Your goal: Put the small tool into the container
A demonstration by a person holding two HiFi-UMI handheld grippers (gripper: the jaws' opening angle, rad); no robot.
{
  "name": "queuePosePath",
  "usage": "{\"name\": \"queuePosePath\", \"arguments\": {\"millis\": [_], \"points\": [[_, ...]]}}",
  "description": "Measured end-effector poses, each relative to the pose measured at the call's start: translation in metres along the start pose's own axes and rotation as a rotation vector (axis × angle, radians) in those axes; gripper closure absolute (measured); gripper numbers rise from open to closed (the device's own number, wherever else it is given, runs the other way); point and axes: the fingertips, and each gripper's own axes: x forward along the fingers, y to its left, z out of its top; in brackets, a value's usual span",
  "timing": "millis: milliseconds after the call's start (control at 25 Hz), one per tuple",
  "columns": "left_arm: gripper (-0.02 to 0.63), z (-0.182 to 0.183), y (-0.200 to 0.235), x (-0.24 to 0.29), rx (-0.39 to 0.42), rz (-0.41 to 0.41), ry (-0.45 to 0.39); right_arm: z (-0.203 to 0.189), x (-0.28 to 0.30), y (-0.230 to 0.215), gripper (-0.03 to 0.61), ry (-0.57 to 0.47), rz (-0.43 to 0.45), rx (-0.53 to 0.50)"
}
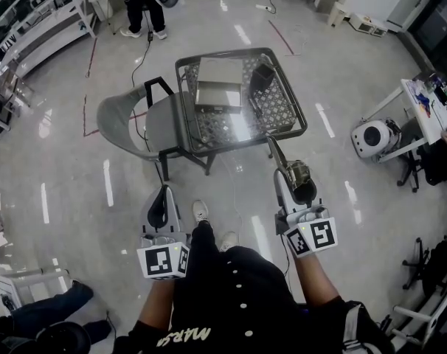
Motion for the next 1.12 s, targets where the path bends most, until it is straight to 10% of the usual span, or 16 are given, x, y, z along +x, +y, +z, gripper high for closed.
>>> {"name": "queuePosePath", "arguments": {"millis": [1120], "points": [[0.588,0.029,0.081,0.163,-0.02,-0.08,-0.034,0.006,0.17,-0.016,0.356,-0.018,-0.047,-0.036]]}}
